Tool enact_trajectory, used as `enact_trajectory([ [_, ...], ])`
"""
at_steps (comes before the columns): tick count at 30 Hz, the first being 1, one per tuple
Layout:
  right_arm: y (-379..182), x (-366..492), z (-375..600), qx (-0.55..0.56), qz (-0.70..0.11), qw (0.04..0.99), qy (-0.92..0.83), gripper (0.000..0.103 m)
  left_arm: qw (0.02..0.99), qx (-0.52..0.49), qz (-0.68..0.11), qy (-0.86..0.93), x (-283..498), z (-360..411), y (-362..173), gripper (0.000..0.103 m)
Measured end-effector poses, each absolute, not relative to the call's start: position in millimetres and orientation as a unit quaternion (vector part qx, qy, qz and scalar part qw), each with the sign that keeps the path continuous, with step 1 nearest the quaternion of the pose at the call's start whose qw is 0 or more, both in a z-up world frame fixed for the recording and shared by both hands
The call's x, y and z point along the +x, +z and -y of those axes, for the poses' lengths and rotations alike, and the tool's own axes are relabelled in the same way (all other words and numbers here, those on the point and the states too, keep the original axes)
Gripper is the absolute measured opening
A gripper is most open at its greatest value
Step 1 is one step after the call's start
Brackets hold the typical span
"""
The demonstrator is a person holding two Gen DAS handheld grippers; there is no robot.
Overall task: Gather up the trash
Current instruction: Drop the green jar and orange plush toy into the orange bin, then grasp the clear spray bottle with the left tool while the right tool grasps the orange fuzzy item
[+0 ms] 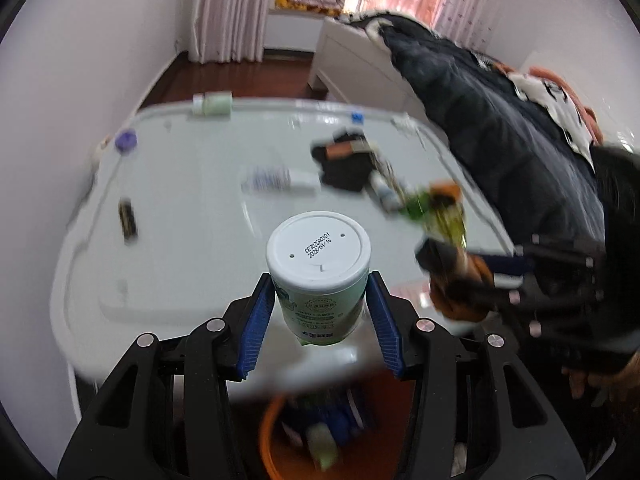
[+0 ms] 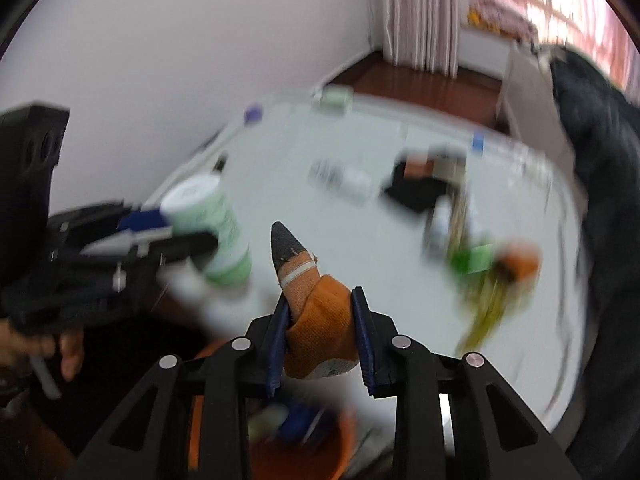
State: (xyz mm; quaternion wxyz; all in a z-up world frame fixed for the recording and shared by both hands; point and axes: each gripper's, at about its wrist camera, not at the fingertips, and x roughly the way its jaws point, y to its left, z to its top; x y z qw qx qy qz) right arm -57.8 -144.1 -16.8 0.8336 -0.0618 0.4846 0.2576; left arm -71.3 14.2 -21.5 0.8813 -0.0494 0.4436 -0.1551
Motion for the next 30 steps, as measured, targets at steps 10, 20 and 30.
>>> enact_trajectory([
  [10,-113,-142,139,-0.053,-0.6,0.754,0.26,0.067,0.827,-0.052,-0.538,-0.157,-133,-8,-78,0.048],
  [20,-50,-101,187,0.039,-0.526,0.825,0.205,0.086,0.862,-0.042,-0.477,-0.163,-109,-23,-38,0.064],
  [30,42,-21,212,0.085,-0.385,0.901,0.181,0.097,0.863,0.083,-0.385,-0.317,11,-4,-9,0.064],
])
